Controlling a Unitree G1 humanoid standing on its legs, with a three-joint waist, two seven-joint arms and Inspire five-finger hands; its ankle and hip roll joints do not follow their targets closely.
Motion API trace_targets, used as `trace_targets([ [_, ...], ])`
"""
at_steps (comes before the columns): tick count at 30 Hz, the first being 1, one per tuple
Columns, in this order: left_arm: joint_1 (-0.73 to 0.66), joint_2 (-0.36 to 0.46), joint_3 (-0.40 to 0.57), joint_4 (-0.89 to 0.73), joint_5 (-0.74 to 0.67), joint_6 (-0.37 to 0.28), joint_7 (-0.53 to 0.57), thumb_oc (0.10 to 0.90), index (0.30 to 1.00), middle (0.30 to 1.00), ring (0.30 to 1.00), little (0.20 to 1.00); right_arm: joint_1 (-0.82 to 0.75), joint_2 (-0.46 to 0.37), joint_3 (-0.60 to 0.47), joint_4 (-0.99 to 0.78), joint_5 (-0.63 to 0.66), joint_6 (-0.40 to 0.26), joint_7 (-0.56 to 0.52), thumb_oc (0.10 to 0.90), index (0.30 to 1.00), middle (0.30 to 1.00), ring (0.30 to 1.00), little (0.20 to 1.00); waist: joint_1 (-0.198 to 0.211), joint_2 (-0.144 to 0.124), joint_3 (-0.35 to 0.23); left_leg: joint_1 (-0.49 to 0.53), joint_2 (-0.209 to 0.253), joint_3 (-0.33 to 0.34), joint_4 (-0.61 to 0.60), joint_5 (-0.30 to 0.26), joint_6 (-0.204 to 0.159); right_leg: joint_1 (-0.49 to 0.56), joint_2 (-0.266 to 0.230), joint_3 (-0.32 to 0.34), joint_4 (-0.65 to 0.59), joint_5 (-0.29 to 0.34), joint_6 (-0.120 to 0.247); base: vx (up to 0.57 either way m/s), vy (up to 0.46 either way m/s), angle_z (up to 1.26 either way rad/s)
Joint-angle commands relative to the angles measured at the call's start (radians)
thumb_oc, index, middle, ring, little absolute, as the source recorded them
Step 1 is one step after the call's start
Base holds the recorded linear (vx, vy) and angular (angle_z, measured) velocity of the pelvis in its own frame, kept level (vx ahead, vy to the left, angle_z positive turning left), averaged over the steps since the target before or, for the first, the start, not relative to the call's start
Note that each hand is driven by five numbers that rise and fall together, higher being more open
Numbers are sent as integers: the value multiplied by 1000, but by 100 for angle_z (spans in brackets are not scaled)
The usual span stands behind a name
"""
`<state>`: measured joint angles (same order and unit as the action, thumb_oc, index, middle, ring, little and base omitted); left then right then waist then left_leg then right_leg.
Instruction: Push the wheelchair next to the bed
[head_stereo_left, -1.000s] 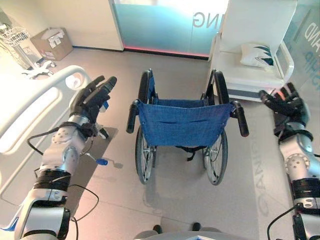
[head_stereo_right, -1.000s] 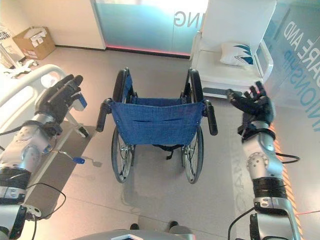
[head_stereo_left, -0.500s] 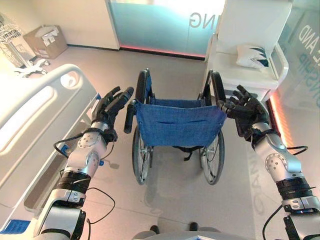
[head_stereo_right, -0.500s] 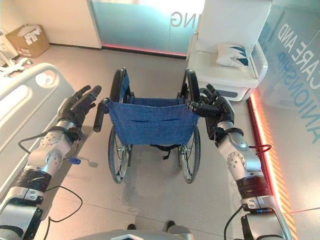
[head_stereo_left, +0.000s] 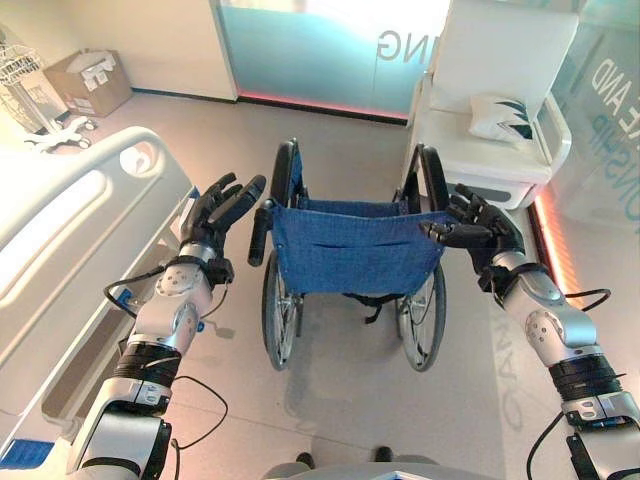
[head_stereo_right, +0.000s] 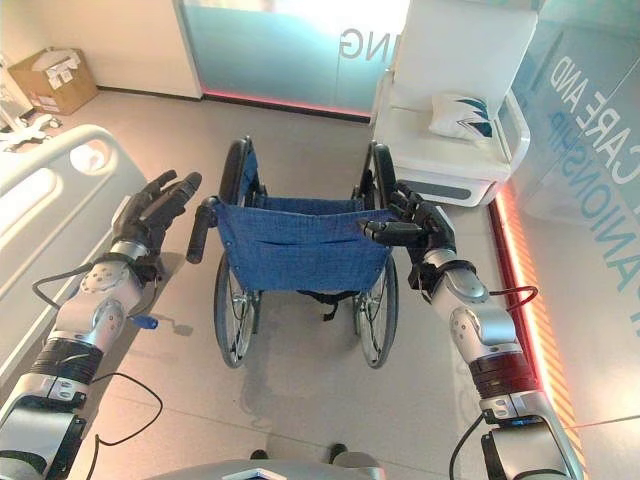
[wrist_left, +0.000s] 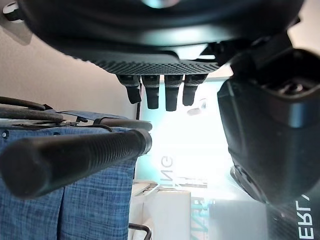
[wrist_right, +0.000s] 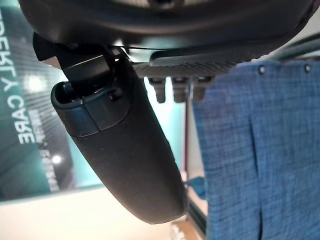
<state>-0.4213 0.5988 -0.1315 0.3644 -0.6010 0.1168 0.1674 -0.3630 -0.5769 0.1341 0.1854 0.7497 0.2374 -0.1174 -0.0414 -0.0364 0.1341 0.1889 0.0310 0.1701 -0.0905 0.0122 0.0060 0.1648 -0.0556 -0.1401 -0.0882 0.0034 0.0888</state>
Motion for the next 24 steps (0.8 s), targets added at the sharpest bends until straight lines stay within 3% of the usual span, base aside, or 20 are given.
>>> trace_targets([
  [1,-107,39,-19,-10,43,-75,-14,800,900,900,900,900,-72,-34,5,-62,-31,-79,-20,800,900,900,900,900,-17,9,-75,-23,-38,37,3,-31,-9,-18,17,-28,12,27,7,0,0,0],
  [7,-107,45,-39,-13,58,-33,-62,800,900,900,900,900,-69,-46,-15,-96,-81,-107,-51,800,900,900,900,900,-21,12,-73,-23,-39,40,3,-30,-8,-19,16,-24,12,28,11,0,0,0],
  [14,-107,56,-64,-3,97,37,-96,800,900,900,900,900,-78,-62,-68,-139,-201,-249,-209,800,900,900,900,900,-25,21,-65,-21,-41,41,3,-32,-3,-21,18,-17,13,29,13,0,0,0],
  [24,-117,67,-82,44,122,83,-119,800,900,900,900,900,-56,-74,-162,-101,-128,-313,-310,800,900,900,900,900,-35,30,-66,-22,-43,52,3,-35,-4,-28,14,-14,14,33,22,0,0,0],
])
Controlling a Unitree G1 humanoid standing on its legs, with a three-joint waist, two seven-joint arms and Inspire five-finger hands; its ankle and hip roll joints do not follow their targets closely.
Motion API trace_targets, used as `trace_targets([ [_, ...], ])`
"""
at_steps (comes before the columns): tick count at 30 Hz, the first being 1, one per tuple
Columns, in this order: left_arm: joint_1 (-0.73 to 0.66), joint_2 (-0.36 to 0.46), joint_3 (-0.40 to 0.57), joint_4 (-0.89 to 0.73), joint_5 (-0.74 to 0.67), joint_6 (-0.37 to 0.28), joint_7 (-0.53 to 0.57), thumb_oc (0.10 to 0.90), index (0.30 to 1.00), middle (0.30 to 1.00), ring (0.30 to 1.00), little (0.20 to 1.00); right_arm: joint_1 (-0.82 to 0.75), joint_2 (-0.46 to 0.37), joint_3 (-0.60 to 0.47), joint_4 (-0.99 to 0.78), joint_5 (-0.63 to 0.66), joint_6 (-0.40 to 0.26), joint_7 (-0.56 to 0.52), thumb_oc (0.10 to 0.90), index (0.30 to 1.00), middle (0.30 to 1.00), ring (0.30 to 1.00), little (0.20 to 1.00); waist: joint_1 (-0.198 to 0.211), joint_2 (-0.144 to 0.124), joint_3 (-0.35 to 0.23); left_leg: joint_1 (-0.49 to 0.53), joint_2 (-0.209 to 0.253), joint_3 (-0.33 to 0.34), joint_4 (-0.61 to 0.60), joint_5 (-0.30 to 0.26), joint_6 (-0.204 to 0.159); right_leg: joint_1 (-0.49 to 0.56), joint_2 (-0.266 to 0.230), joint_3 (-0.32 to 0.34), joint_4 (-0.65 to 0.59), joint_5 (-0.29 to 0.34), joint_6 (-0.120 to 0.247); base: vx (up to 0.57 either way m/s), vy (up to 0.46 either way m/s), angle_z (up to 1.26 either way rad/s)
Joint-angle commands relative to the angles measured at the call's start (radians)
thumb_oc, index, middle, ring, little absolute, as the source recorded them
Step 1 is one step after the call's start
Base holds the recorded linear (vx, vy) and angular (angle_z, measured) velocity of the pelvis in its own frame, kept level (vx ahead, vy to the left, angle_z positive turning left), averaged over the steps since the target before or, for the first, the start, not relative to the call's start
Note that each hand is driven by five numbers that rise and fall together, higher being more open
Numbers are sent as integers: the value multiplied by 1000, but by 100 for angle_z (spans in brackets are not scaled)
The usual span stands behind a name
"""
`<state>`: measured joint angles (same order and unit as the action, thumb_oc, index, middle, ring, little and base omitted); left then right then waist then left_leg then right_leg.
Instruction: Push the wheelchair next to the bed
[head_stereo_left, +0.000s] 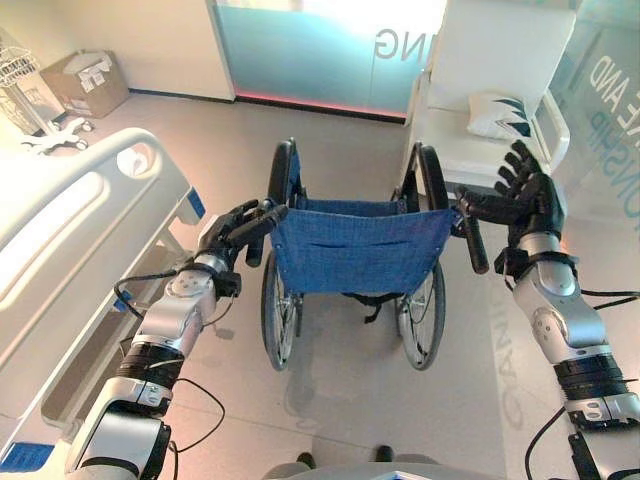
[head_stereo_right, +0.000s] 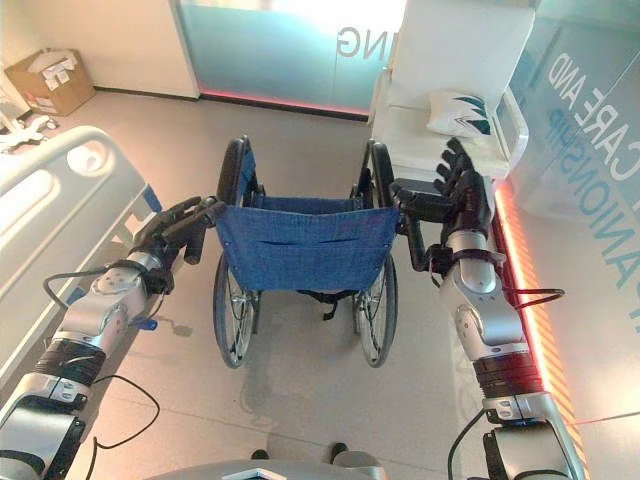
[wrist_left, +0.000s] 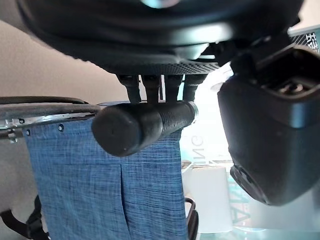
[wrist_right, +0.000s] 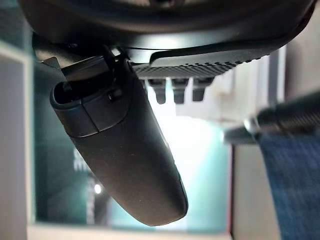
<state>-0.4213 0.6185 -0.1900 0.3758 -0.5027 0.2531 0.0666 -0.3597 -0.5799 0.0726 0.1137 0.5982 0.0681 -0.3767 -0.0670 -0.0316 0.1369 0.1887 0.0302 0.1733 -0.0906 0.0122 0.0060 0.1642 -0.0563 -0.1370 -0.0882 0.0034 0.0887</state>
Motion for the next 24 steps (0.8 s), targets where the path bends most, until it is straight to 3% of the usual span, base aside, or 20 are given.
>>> trace_targets([
  [1,-117,48,-25,35,24,-52,-21,800,900,900,900,900,-55,-72,-105,-19,32,-143,-51,800,900,900,900,900,-9,26,-69,-22,-42,50,3,-35,-4,-28,14,-17,13,33,23,0,0,0],
  [5,-125,46,-41,43,12,-43,-27,800,900,900,900,900,-46,-71,-108,30,27,-114,-62,800,900,900,900,900,-11,27,-69,-23,-42,53,3,-34,-4,-31,12,-19,14,35,24,0,0,0],
  [10,-139,35,-66,63,-47,-8,-29,800,900,900,900,900,-40,-88,-87,151,69,-8,-45,800,900,900,900,900,-12,25,-66,-24,-41,59,3,-33,-5,-35,11,-24,18,38,25,0,0,0],
  [15,-156,10,-64,106,-115,-4,99,800,900,900,900,900,-57,-83,-57,215,127,12,-3,800,900,900,900,900,-10,20,-62,-25,-42,59,3,-31,-4,-37,11,-27,22,37,24,0,0,0],
  [24,-167,-62,-39,153,-92,-40,305,800,900,900,900,900,-81,-52,-7,238,112,25,23,800,900,900,900,900,-7,11,-54,-28,-42,53,3,-28,-4,-41,16,-28,28,34,19,-5,-11,-4],
])
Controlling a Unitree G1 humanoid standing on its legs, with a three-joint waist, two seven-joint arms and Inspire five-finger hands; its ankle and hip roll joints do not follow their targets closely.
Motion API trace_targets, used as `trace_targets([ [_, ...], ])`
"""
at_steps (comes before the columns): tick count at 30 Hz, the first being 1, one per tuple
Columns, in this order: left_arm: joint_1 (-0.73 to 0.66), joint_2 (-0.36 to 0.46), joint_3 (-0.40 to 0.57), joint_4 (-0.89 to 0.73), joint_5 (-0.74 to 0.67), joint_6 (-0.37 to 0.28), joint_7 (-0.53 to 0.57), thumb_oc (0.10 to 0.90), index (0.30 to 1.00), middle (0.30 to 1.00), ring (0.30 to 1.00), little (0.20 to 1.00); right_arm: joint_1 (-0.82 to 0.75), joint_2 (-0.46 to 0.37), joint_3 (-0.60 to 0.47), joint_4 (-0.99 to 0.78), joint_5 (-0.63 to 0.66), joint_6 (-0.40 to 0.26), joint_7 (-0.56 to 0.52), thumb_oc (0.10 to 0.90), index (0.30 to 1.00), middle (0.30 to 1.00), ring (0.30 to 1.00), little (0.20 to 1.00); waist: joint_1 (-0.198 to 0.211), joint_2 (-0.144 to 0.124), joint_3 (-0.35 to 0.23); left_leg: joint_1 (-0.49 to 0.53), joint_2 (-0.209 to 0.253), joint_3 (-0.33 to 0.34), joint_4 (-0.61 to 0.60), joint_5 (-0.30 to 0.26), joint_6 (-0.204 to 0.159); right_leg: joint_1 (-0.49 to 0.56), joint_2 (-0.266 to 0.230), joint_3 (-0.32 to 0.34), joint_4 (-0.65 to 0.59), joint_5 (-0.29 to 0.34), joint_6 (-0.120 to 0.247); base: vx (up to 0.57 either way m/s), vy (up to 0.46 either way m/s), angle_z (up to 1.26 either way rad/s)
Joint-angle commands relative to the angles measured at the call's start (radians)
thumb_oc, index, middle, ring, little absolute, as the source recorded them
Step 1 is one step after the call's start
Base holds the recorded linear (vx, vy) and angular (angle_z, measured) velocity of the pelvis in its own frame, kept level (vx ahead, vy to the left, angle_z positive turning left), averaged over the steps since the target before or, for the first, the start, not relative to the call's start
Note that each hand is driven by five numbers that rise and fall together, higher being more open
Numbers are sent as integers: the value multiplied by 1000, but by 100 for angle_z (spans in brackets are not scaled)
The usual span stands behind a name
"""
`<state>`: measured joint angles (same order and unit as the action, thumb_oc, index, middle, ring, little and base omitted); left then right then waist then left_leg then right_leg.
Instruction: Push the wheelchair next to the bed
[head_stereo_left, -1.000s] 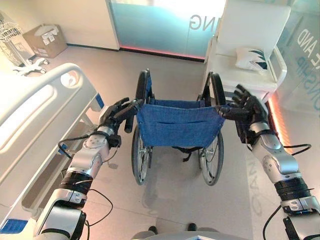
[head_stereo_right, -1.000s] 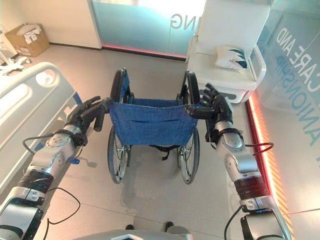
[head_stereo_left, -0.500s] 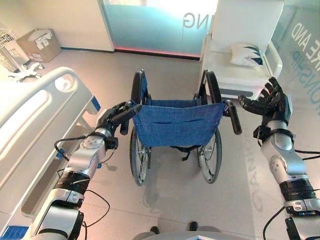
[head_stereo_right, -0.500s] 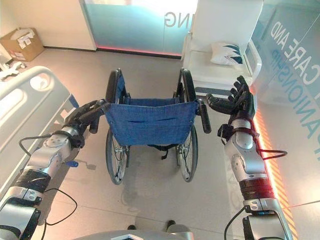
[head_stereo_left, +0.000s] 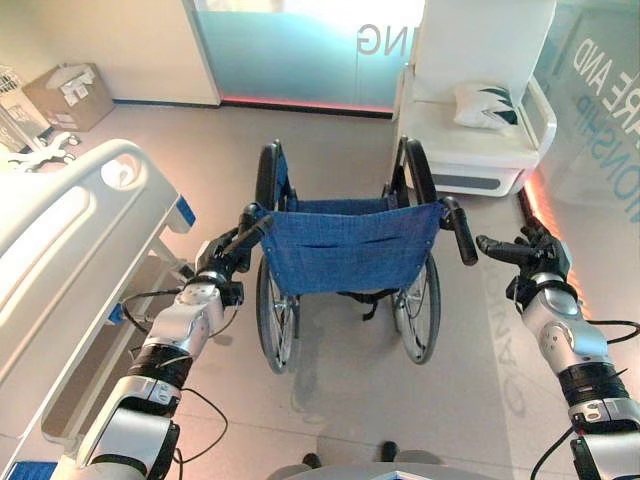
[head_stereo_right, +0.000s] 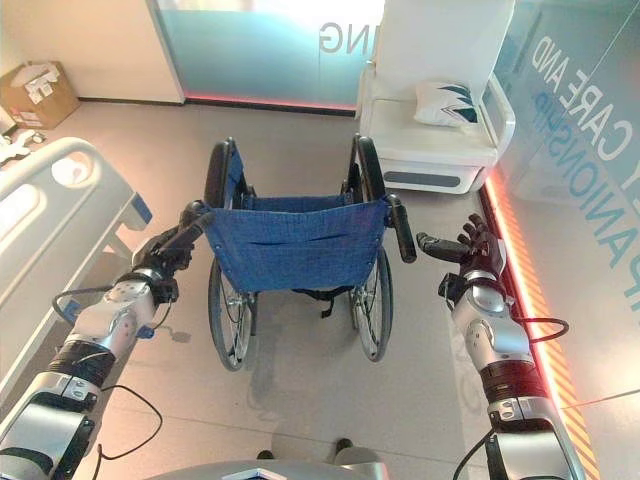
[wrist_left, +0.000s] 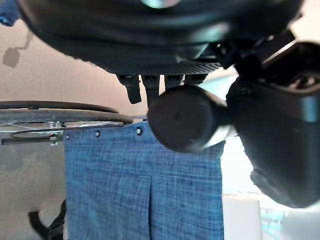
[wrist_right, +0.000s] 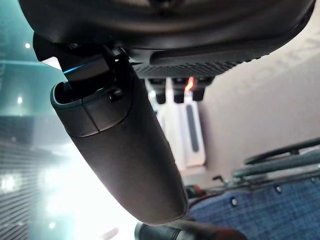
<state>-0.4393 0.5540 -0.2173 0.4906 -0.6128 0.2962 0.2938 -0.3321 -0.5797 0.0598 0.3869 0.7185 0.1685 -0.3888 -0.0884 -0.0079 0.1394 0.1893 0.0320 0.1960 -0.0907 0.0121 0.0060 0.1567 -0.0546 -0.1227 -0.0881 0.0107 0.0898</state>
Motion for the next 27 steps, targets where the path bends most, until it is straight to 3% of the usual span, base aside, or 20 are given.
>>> trace_targets([
  [1,-148,-4,-11,40,16,-83,84,800,900,900,900,900,-108,-49,8,-36,-10,-76,36,800,900,900,900,900,14,-13,-55,-29,-44,30,3,-28,-4,-33,14,-42,28,26,18,0,0,0],
  [13,-215,-49,-63,131,-34,-10,35,800,900,900,900,900,-165,-18,40,-62,-11,-111,26,800,900,900,900,900,2,-9,-53,-23,-45,32,3,-29,-5,-29,16,-39,32,23,18,0,0,0],
  [20,-234,-33,-92,120,-22,35,-36,800,900,900,900,900,-201,-27,31,-162,-79,-176,-65,800,900,900,900,900,-8,2,-47,-23,-47,32,3,-33,-4,-35,18,-27,35,24,19,0,0,0],
  [27,-282,-1,-121,110,-12,120,-98,800,900,900,900,900,-255,-39,58,-181,-79,-106,-36,800,900,900,900,900,-7,9,-50,-23,-51,31,3,-36,0,-40,14,-23,38,23,22,0,0,0],
])
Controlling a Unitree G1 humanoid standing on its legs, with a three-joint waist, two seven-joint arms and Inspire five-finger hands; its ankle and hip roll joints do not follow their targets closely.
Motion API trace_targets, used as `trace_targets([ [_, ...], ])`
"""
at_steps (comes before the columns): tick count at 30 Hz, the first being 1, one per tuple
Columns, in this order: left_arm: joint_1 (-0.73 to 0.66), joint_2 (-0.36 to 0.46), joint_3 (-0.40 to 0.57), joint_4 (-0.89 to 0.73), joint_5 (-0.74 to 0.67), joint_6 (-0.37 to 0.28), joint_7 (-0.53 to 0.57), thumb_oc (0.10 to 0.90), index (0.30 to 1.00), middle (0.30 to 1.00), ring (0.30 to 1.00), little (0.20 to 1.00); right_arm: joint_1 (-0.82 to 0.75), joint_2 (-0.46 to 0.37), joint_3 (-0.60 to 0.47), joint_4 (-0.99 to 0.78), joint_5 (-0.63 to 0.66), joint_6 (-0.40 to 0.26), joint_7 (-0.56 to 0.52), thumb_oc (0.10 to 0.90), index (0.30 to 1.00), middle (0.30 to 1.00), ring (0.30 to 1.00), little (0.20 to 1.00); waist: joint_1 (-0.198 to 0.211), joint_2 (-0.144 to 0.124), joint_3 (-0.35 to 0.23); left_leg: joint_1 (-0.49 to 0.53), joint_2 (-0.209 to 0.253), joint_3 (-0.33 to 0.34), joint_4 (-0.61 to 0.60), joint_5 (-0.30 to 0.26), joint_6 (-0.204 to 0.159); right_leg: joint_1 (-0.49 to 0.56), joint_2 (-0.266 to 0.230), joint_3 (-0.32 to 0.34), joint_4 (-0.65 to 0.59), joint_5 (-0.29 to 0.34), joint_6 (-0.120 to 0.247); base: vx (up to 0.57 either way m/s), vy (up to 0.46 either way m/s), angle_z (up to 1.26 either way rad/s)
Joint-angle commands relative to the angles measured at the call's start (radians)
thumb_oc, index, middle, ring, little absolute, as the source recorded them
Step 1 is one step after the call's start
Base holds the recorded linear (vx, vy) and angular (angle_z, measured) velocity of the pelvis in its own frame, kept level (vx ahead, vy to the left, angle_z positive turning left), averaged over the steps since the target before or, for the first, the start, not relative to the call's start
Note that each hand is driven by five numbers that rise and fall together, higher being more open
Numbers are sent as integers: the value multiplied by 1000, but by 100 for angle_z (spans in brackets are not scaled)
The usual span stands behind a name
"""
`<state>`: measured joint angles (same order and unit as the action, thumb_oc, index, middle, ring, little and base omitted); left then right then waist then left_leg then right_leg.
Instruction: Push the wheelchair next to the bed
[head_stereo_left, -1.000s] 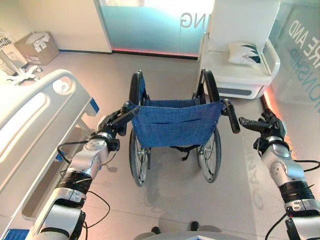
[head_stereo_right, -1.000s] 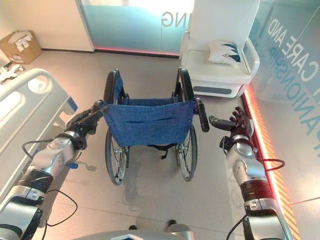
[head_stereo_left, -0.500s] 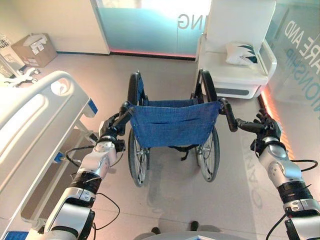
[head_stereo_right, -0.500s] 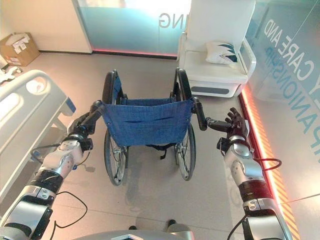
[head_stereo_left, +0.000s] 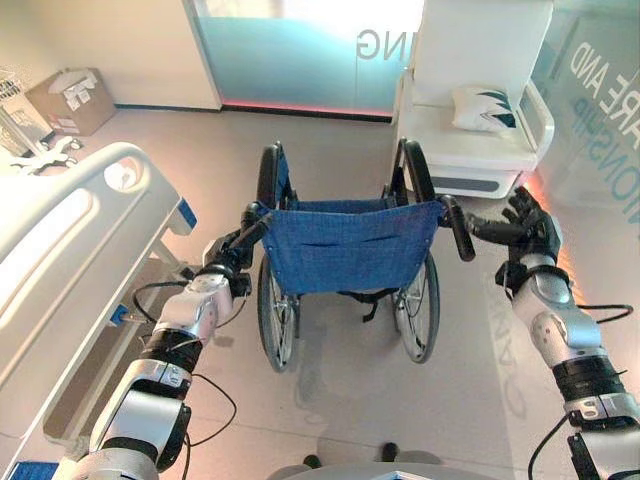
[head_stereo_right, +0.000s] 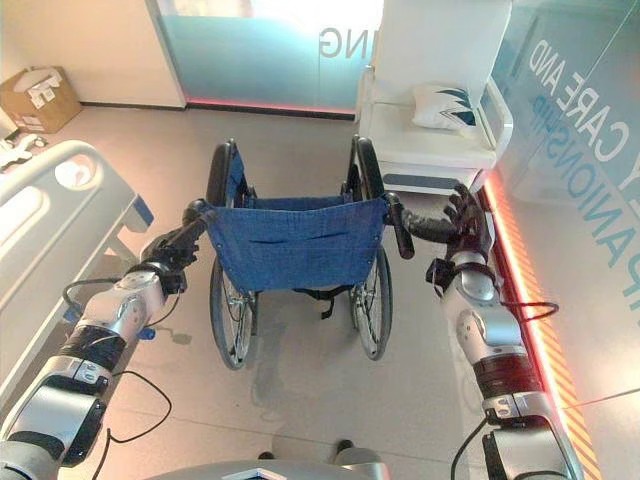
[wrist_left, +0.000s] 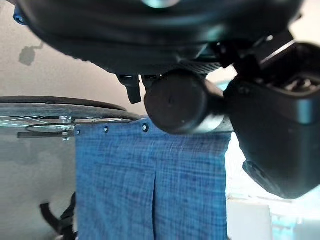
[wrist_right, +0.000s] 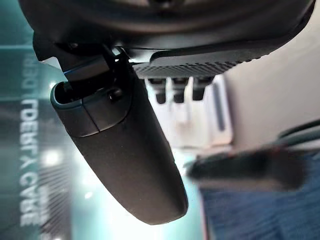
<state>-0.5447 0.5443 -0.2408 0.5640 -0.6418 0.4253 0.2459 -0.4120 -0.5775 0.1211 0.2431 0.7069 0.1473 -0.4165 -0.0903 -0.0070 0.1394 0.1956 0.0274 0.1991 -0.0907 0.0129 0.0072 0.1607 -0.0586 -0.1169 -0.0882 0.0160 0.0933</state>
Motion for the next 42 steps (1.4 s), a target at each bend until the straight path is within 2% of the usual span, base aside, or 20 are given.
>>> trace_targets([
  [1,-191,14,-105,50,18,-2,-57,800,900,900,900,900,-183,-48,6,-25,-60,-59,5,800,900,900,900,900,-6,8,-52,-29,-47,28,3,-36,-1,-44,18,-30,37,19,19,0,0,0],
  [4,-217,22,-119,76,9,-1,-64,800,900,900,900,900,-194,-58,24,8,-37,-43,15,800,900,900,900,900,-6,7,-56,-29,-48,29,3,-36,-1,-41,17,-33,35,20,20,0,0,0],
  [7,-233,25,-127,95,2,-7,-65,800,900,900,900,900,-203,-60,28,37,-47,-91,-17,800,900,900,900,900,-5,7,-59,-28,-46,32,3,-36,-2,-39,16,-39,33,20,20,0,0,0],
  [9,-238,15,-134,107,-1,-15,-57,800,900,900,900,900,-216,-56,30,44,-58,-98,-33,800,900,900,900,900,-4,6,-59,-30,-47,29,3,-37,-1,-39,17,-37,33,19,19,0,0,0],
  [18,-252,0,-150,121,9,-19,-61,800,900,900,900,900,-221,-57,76,112,-85,59,34,800,900,900,900,900,2,1,-58,-35,-50,24,3,-33,0,-43,14,-40,34,20,19,0,0,0],
  [22,-262,0,-163,129,6,-22,-69,800,900,900,900,900,-240,-62,113,162,-68,90,56,800,900,900,900,900,6,-2,-58,-36,-50,25,3,-32,-1,-42,14,-45,33,21,17,0,0,0],
  [32,-276,-20,-192,147,23,-13,-109,800,900,900,900,900,-293,-26,164,205,-43,73,81,800,900,900,900,900,21,-7,-52,-34,-52,18,3,-31,0,-36,13,-54,32,23,16,0,0,0],
  [42,-317,-20,-241,207,119,15,-143,800,900,900,900,900,-360,-8,198,255,11,78,57,800,900,900,900,900,27,-7,-55,-27,-55,15,3,-31,0,-29,10,-58,33,22,17,4,1,0],
])
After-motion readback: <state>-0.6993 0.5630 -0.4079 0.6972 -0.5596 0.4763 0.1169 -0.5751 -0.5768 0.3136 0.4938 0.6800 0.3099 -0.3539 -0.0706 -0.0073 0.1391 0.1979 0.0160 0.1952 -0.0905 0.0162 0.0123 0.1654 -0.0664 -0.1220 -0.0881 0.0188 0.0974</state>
